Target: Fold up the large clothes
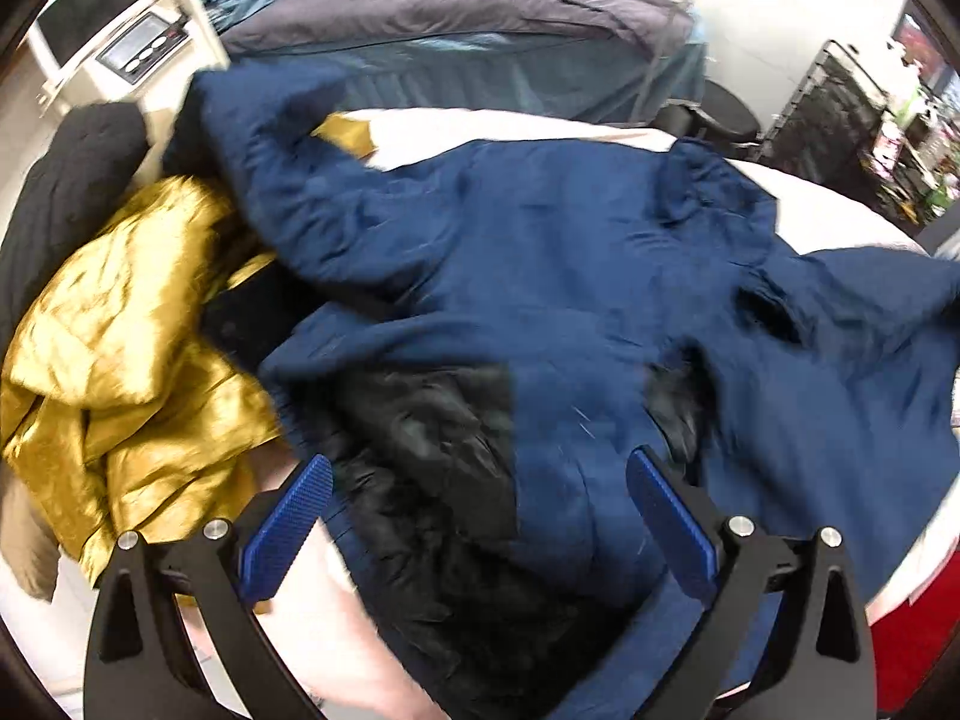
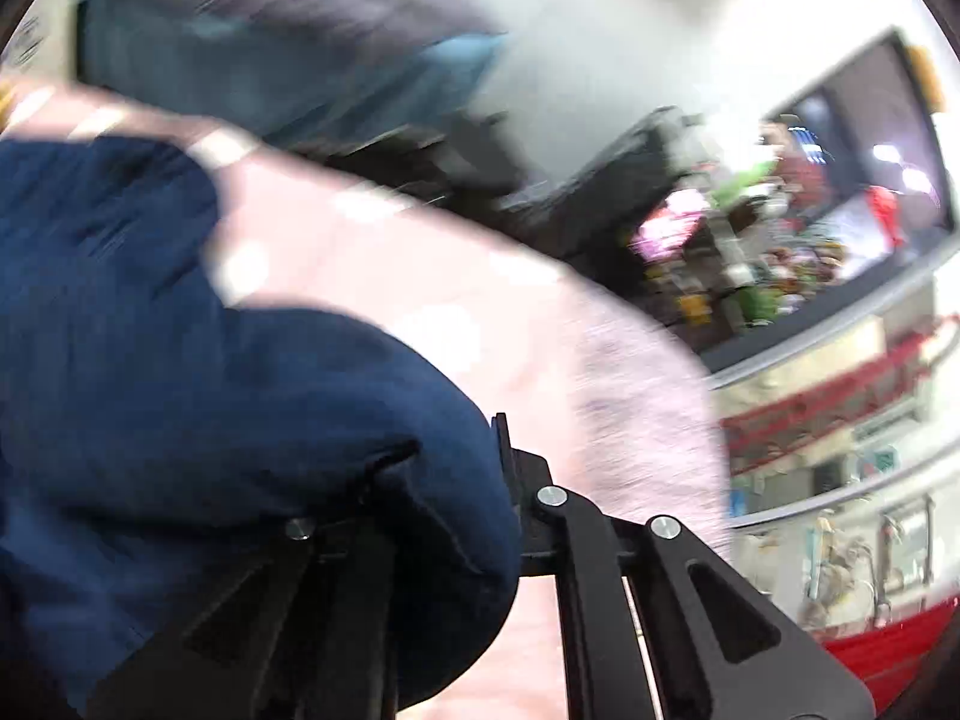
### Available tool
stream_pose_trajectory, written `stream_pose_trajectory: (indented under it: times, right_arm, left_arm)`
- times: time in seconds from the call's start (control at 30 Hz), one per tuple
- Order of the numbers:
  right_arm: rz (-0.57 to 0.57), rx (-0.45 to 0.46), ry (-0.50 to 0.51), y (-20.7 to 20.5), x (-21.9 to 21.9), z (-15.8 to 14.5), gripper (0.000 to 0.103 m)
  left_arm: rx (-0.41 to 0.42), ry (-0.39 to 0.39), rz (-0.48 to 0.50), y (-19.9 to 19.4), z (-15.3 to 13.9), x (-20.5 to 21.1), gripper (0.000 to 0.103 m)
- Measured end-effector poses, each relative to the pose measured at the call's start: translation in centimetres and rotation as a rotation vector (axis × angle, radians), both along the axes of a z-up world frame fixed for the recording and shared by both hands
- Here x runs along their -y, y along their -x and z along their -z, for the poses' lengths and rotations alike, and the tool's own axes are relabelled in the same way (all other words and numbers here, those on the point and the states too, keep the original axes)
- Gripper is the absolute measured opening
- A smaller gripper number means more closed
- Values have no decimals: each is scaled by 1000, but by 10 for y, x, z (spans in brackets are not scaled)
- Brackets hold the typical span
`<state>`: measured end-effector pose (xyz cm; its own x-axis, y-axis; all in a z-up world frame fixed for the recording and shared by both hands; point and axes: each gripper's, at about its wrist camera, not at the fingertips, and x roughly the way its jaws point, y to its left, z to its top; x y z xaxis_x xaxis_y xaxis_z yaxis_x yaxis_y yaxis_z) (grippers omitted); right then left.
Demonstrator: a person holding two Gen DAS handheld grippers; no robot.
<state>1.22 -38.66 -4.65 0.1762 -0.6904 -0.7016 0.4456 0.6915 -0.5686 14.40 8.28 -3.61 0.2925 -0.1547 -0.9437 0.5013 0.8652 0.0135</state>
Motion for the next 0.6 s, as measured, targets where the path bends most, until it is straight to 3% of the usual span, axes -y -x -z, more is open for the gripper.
stream_pose_trajectory:
  times: [0.1,0.2,0.23,0.27,0.33,0.4,0.5,0.6]
  right_arm:
    - [48,34,74,14,44,-36,6]
    - [140,49,55,31,83,-41,10]
    - [185,27,7,38,100,-31,23]
    - [223,19,-41,43,112,-21,43]
    - [346,68,-223,70,133,11,64]
    - [403,51,-321,88,133,42,64]
    - [420,-22,-343,116,102,93,64]
    - [501,73,-384,145,84,107,65]
  left_arm:
    - [-5,24,53,9,-3,22,97]
    - [-28,48,91,21,1,40,97]
    - [-43,57,101,25,4,44,97]
    - [-59,63,110,30,7,47,97]
    - [-93,57,126,41,20,52,97]
    - [-120,36,138,52,34,53,97]
    - [-152,-12,140,58,55,46,97]
    - [-173,-55,122,58,68,37,97]
